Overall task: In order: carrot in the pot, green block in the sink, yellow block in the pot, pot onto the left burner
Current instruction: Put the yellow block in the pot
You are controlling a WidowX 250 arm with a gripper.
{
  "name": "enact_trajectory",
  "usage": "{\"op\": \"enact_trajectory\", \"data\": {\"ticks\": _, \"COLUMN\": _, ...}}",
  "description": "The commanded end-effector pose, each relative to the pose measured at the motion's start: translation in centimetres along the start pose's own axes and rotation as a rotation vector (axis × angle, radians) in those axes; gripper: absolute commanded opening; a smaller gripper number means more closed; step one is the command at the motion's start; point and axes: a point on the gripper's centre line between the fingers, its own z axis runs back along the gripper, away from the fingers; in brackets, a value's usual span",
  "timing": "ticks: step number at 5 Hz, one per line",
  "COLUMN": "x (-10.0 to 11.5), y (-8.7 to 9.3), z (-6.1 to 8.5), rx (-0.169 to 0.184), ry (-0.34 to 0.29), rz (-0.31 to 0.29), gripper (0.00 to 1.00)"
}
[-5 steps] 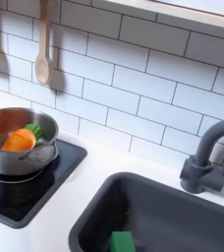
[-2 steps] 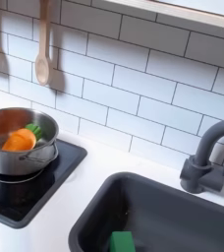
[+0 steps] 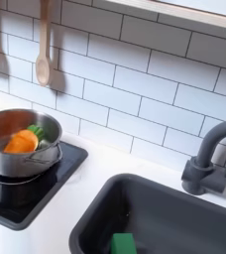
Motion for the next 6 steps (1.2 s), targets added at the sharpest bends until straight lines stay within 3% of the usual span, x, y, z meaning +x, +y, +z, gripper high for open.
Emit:
{"op": "enact_trajectory", "data": {"ticks": 1, "x": -0.9, "y": -1.8, "z": 3.6, "rx": -0.034, "ry": -0.075, "rz": 0.015, "gripper": 0.00}}
{"op": "enact_trajectory", "data": {"ticks": 2, "x": -0.9, "y": -1.6, "z": 5.0, "rx": -0.038, "ry": -0.103, "rz": 0.018, "gripper": 0.00}}
{"op": "enact_trajectory", "data": {"ticks": 3, "x": -0.7, "y": -2.8, "z": 7.0, "rx": -0.030, "ry": -0.144, "rz": -0.015, "gripper": 0.00}}
{"op": "enact_trajectory", "data": {"ticks": 5, "x": 0.1, "y": -7.0, "z": 9.1, "rx": -0.044, "ry": -0.179, "rz": -0.092, "gripper": 0.00}}
{"op": "enact_trajectory", "data": {"ticks": 6, "x": -0.3, "y": -9.0, "z": 9.1, "rx": -0.036, "ry": -0.161, "rz": -0.131, "gripper": 0.00}}
